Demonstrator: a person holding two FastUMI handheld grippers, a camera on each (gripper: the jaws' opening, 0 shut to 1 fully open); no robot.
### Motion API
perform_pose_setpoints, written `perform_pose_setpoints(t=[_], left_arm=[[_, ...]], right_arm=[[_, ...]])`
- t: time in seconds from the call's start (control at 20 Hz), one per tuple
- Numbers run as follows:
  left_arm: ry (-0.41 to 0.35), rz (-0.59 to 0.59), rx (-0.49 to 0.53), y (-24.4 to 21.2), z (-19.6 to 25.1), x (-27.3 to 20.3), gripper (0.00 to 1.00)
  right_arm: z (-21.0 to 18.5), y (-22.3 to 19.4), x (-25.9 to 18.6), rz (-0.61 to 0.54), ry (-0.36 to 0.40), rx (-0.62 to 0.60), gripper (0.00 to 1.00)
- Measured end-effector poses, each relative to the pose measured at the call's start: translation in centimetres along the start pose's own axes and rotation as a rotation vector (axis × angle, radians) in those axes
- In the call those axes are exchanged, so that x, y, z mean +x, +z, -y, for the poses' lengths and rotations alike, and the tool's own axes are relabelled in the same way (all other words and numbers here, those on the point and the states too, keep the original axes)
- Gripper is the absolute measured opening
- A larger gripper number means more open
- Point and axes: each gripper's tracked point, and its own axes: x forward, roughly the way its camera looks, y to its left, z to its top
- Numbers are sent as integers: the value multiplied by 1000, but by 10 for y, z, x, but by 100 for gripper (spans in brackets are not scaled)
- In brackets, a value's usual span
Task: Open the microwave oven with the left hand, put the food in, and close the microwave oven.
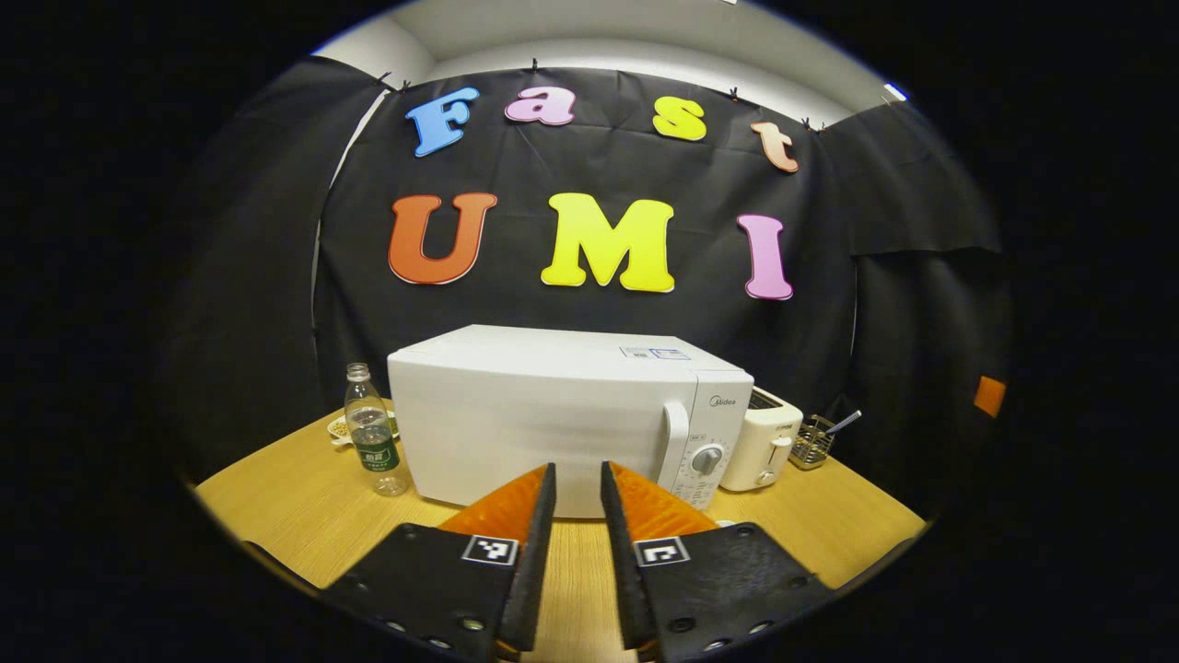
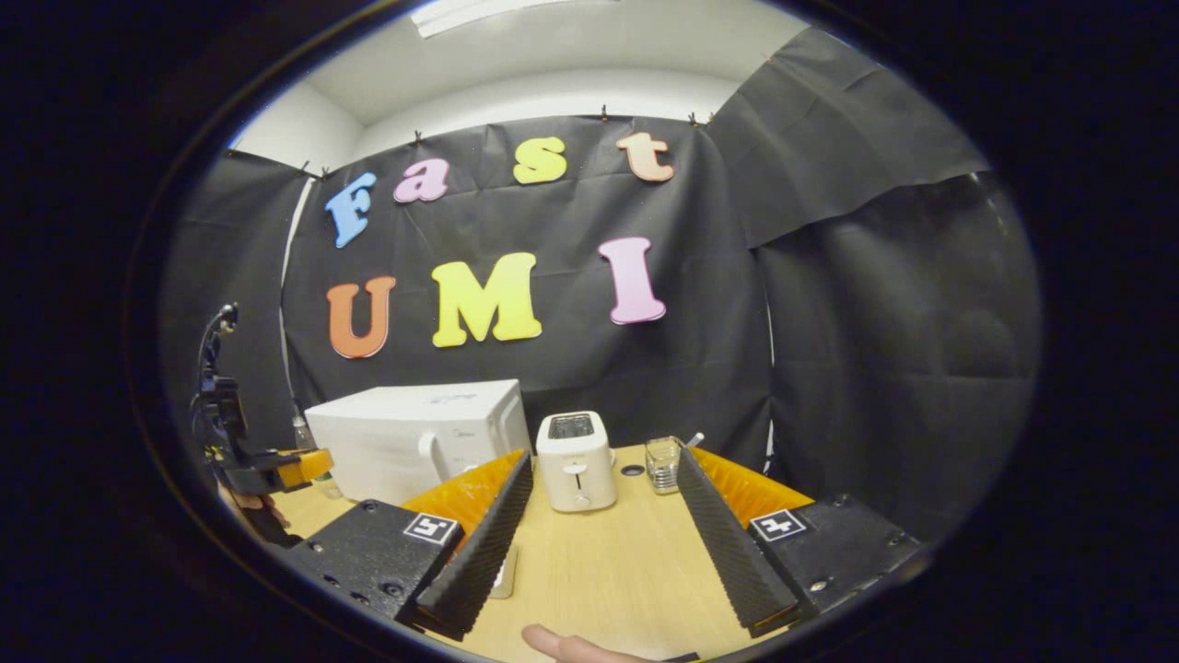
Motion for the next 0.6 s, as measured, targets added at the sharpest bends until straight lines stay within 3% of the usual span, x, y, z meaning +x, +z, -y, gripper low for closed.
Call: perform_pose_setpoints(t=[0.15, 0.2, 0.25, 0.3, 0.45, 0.5, 0.55, 0.6], left_arm=[[25, -3, 31, 16, -7, -41, 95], [38, 13, 41, 25, -9, -52, 93], [49, 32, 53, 34, -11, -67, 93], [53, 48, 63, 41, -11, -80, 93], [51, 96, 85, 65, -11, -122, 93], [52, 109, 98, 72, -11, -134, 93], [61, 127, 108, 80, -14, -146, 93], [63, 144, 118, 89, -16, -156, 93]], right_arm=[[-15, 17, -13, 32, 8, -22, 100], [-19, 21, -18, 37, 5, -31, 100], [-24, 27, -25, 50, 8, -37, 89], [-32, 34, -32, 61, 14, -43, 100], [-45, 46, -57, 86, 15, -60, 100], [-48, 49, -65, 91, 10, -60, 89], [-50, 51, -72, 85, -2, -53, 89], [-49, 50, -79, 69, -17, -40, 100]])
